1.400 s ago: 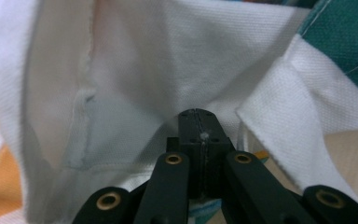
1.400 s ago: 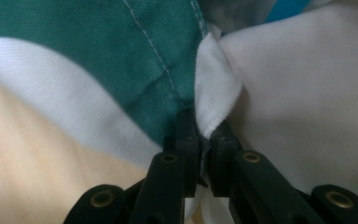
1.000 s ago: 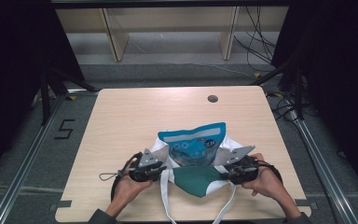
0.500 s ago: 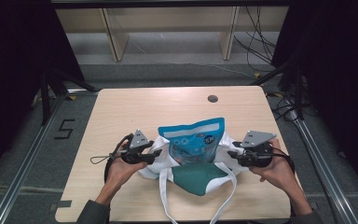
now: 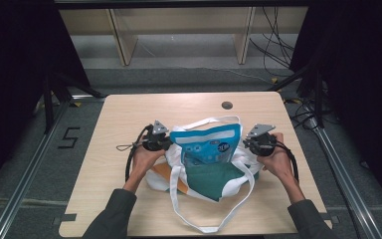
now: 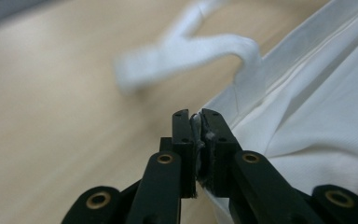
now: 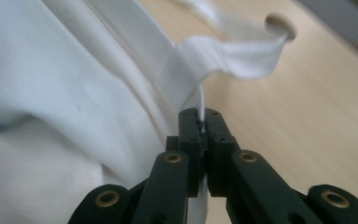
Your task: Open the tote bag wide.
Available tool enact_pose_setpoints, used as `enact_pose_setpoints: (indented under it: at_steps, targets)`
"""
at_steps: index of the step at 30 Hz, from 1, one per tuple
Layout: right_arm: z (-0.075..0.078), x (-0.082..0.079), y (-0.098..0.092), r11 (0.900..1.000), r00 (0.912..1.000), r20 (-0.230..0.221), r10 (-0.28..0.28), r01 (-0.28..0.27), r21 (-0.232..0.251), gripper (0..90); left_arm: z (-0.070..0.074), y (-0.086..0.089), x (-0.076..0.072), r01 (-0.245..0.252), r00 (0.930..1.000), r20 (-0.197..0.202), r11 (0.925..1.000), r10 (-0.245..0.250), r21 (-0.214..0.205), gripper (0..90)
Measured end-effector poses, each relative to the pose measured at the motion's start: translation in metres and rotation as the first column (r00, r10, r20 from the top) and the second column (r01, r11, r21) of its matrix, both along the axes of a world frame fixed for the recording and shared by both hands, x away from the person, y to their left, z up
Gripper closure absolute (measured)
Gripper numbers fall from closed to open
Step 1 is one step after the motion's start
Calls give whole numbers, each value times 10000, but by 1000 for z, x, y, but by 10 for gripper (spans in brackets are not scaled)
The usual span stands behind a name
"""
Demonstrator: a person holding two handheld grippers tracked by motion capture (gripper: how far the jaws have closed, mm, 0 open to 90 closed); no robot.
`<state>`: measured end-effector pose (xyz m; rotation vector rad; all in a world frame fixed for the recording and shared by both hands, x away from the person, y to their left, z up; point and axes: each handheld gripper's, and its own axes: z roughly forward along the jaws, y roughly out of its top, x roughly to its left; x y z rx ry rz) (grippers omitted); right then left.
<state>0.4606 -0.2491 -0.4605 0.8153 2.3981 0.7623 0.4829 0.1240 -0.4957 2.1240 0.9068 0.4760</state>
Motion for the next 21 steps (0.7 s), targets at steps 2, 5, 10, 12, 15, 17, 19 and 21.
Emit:
enact_pose_setpoints:
  at_steps: [2,5,10,12,15,17,19,21]
  targets:
    - [-22,2,1,9997,9975,-667,-232,224,-131,878,-16,4,-2,-43,9991,-421,10000,39,-90,842]
    - [-35,4,2,9994,9969,-737,-289,274,-219,874,-13,5,-5,36,9996,-278,9996,-28,272,820]
    - [-30,3,-1,9984,9961,-681,-553,547,-105,777,6,8,-12,-770,9970,-140,9926,761,-942,720]
    - [-10,-3,-13,9923,9948,-658,-779,837,917,721,28,12,-23,-733,9971,71,9859,753,-1503,689]
    - [17,-22,-18,9834,9984,-336,-451,503,1741,722,56,18,-46,-137,9966,785,9870,266,-1604,686]
    - [36,-40,-19,9789,9998,193,-98,57,2045,721,58,19,-61,149,9973,740,9871,-31,-1595,692]
    - [48,-55,-16,9629,9993,219,300,-348,2676,721,54,18,-70,275,9983,554,9879,-192,-1529,694]
    - [56,-69,-10,9413,9921,55,1252,-1206,3152,721,47,18,-77,472,9987,253,9874,-439,-1507,705]
